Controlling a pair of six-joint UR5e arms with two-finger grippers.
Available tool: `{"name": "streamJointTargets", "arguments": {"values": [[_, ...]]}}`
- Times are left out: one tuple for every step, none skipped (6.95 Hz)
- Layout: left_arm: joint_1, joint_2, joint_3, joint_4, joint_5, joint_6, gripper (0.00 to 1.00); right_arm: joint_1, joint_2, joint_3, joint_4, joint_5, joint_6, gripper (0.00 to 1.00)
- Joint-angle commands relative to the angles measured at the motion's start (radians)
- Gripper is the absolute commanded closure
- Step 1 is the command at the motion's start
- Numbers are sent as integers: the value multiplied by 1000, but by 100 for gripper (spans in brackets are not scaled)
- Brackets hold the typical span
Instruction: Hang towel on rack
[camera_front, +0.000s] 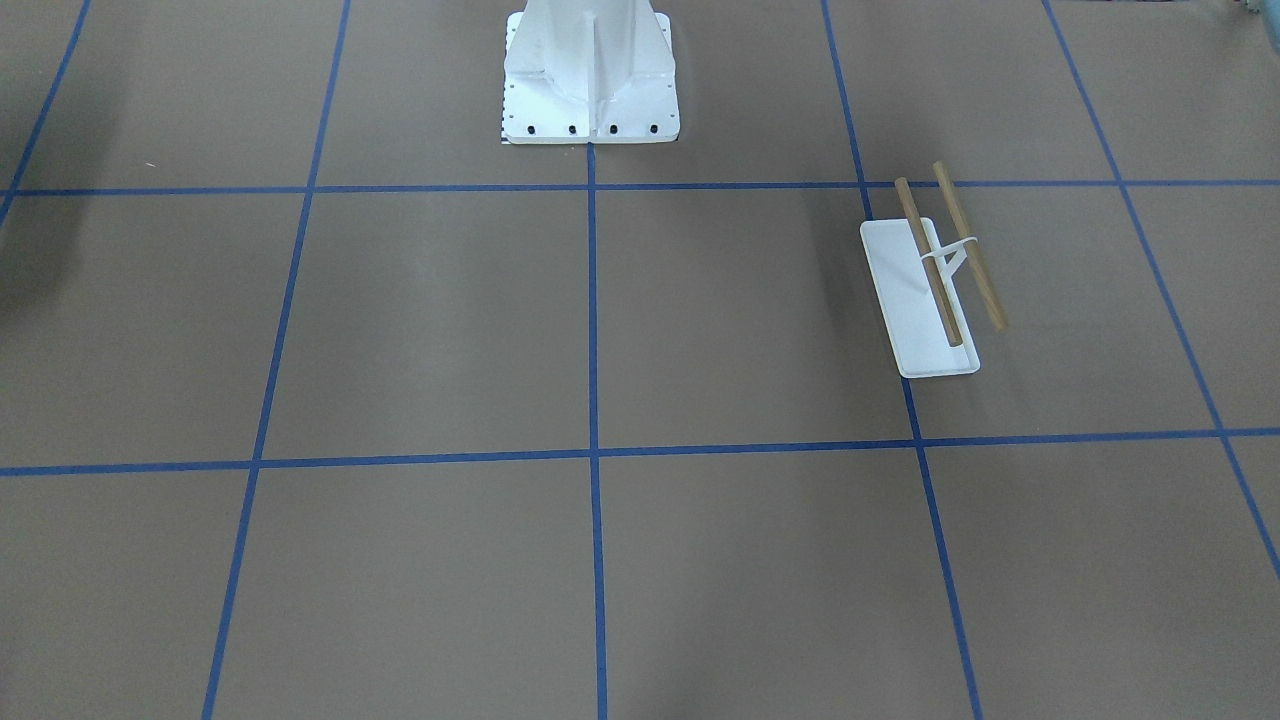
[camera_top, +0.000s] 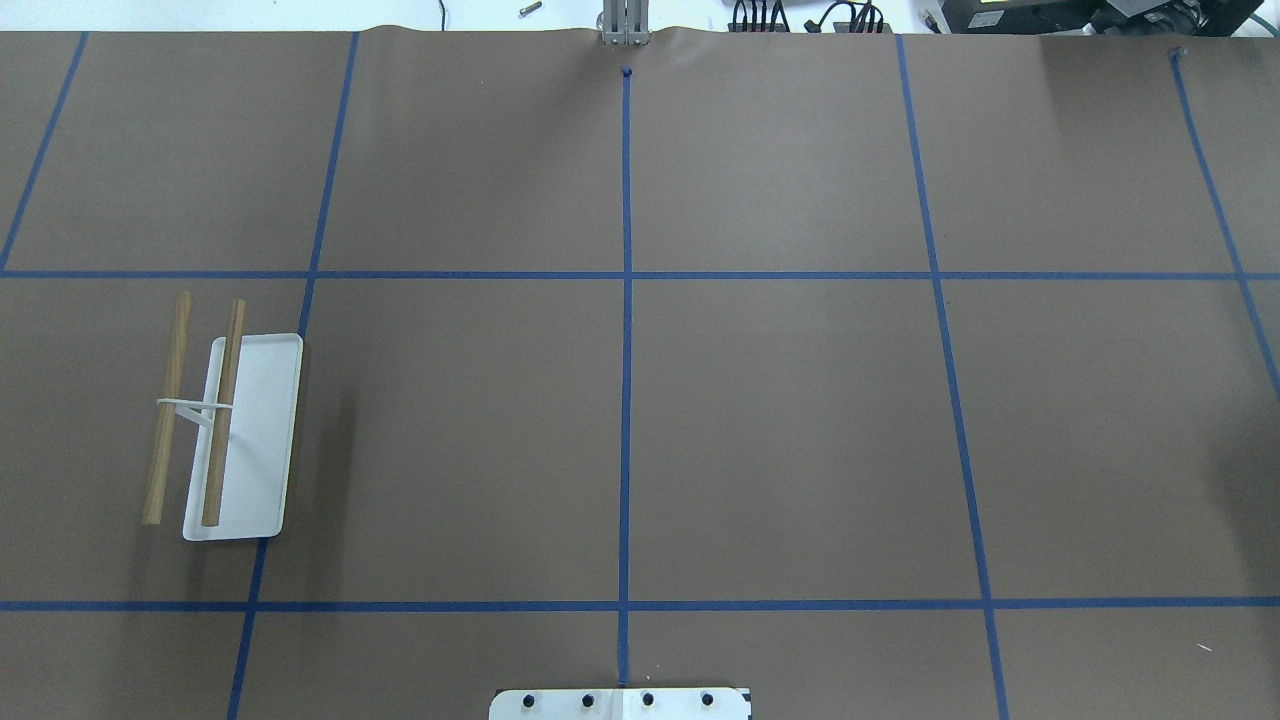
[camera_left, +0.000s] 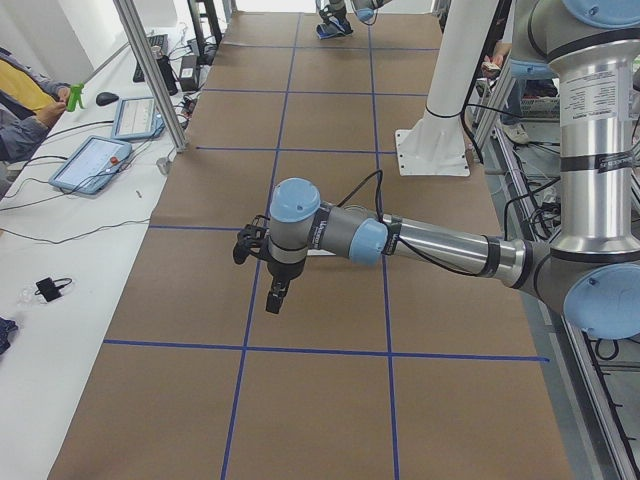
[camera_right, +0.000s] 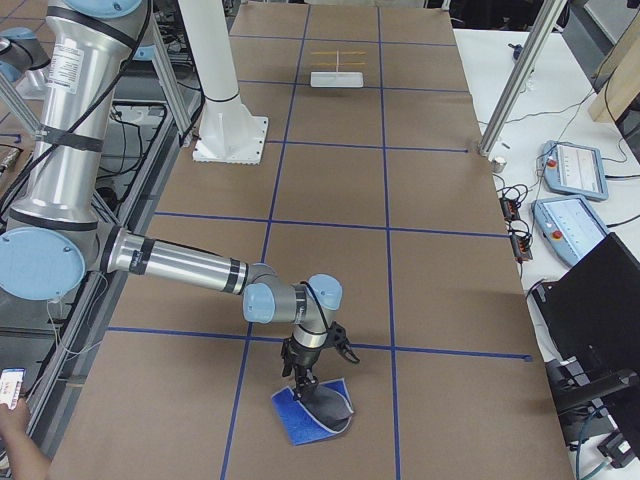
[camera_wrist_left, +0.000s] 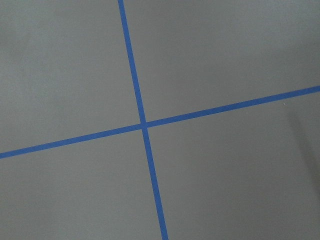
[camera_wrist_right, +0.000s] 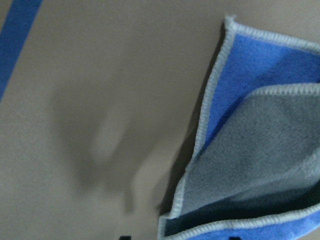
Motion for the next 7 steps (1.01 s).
{"name": "streamJointTargets", "arguments": {"values": [[0, 1, -2, 0, 0, 0, 2, -1, 2, -4, 0, -2, -2, 43], [0, 1, -2, 0, 0, 0, 2, -3, 2, -10, 2, -2, -4, 43], [-2, 1, -2, 0, 0, 0, 2, -3, 4, -16, 2, -2, -4, 39], [-2, 1, -3, 0, -2, 0, 2, -6, 4, -18, 0, -2, -4, 36], [-2, 0, -3, 0, -2, 0, 2, -6, 4, -18, 0, 0, -4, 37], [-2, 0, -5, 0, -2, 0, 2, -6, 4, -18, 0, 0, -4, 46], [-2, 0, -5, 0, 0, 0, 2, -6, 4, -22, 2, -2, -4, 64]]}}
